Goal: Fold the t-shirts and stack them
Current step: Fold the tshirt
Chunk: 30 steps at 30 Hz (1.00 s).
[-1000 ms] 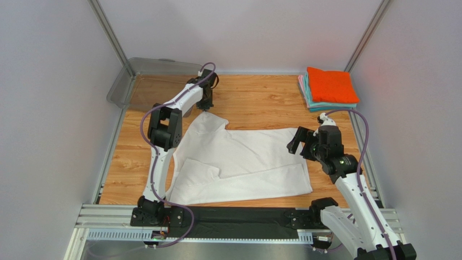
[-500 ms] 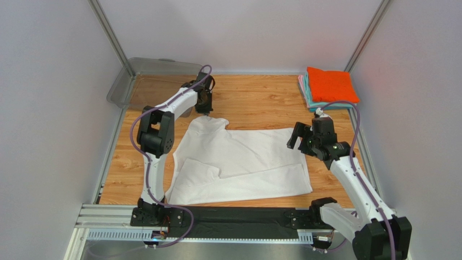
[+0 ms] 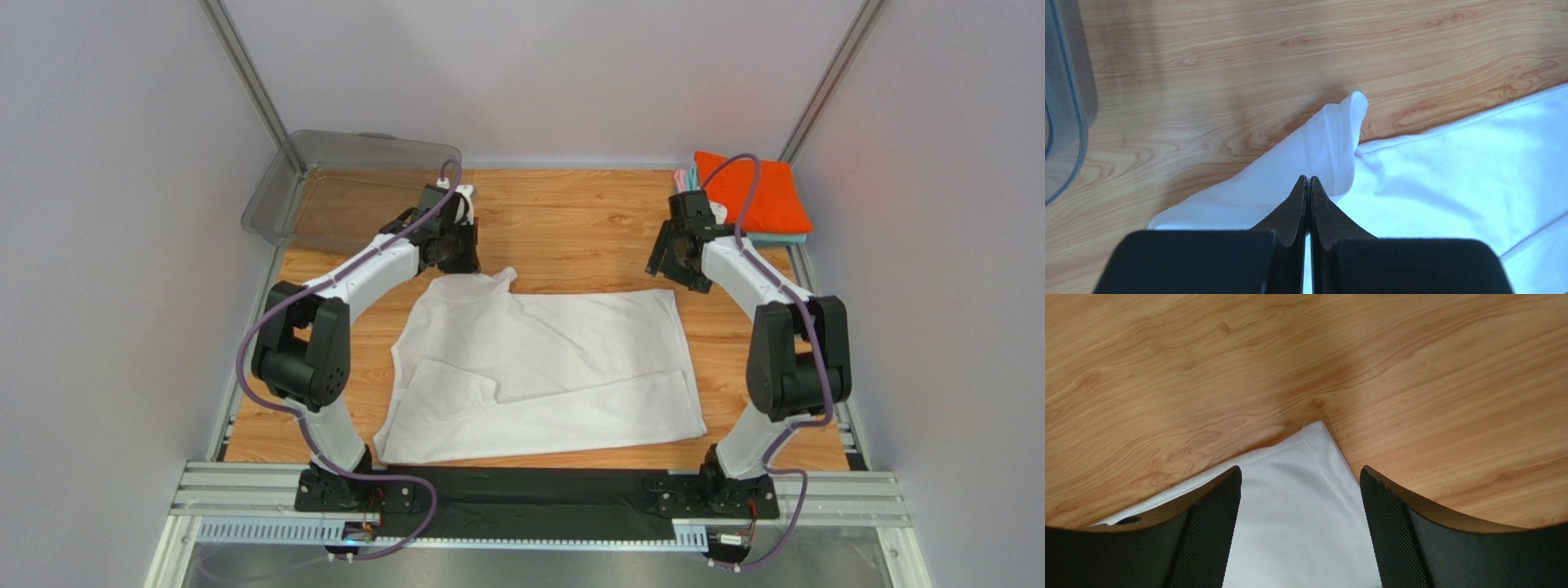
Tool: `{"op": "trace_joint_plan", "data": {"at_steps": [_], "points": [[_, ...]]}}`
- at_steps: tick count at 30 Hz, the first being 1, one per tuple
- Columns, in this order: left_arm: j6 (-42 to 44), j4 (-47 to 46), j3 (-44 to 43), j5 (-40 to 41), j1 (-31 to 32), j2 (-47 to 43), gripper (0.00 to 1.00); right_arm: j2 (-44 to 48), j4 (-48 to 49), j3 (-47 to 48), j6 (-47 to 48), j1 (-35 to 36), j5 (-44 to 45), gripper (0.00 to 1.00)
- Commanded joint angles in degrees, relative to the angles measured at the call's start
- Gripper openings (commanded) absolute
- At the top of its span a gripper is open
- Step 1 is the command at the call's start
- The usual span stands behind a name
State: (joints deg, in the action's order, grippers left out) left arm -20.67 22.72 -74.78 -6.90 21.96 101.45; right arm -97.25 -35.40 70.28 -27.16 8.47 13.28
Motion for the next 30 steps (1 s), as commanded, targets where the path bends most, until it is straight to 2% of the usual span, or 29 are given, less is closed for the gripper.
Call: {"op": "trace_joint_plan", "data": {"at_steps": [1, 9, 22, 26, 27, 30], "points": [[0.1, -3.7, 2.5, -1.5, 0.5, -4.8, 0.0, -4.8, 0.7, 5.3, -0.1, 0.0, 2.1, 0.72], [-1.4, -5.6, 7.7, -2.4, 0.5, -8.7, 0.0, -13.1, -1.3, 10.1, 0.5, -0.1, 2.7, 0.62], [-4.0, -8.4, 13.2, -3.5, 0.6, -13.1, 0.0, -13.8, 0.1, 4.5, -1.1, -0.1, 2.4, 0.55], [-4.4, -8.9, 14.1, -3.9, 0.7, -14.4, 0.0, -13.5, 0.8, 3.6, -1.6, 0.1, 0.6, 0.34], [-4.5, -8.9, 14.4, -4.1, 0.7, -14.6, 0.0, -13.3, 0.9, 3.7, -1.6, 0.1, 0.4, 0.23], [-5.3, -9.9, 15.7, -3.9, 0.7, -15.7, 0.0, -13.1, 0.4, 4.2, -1.1, 0.1, 1.0, 0.15]]}}
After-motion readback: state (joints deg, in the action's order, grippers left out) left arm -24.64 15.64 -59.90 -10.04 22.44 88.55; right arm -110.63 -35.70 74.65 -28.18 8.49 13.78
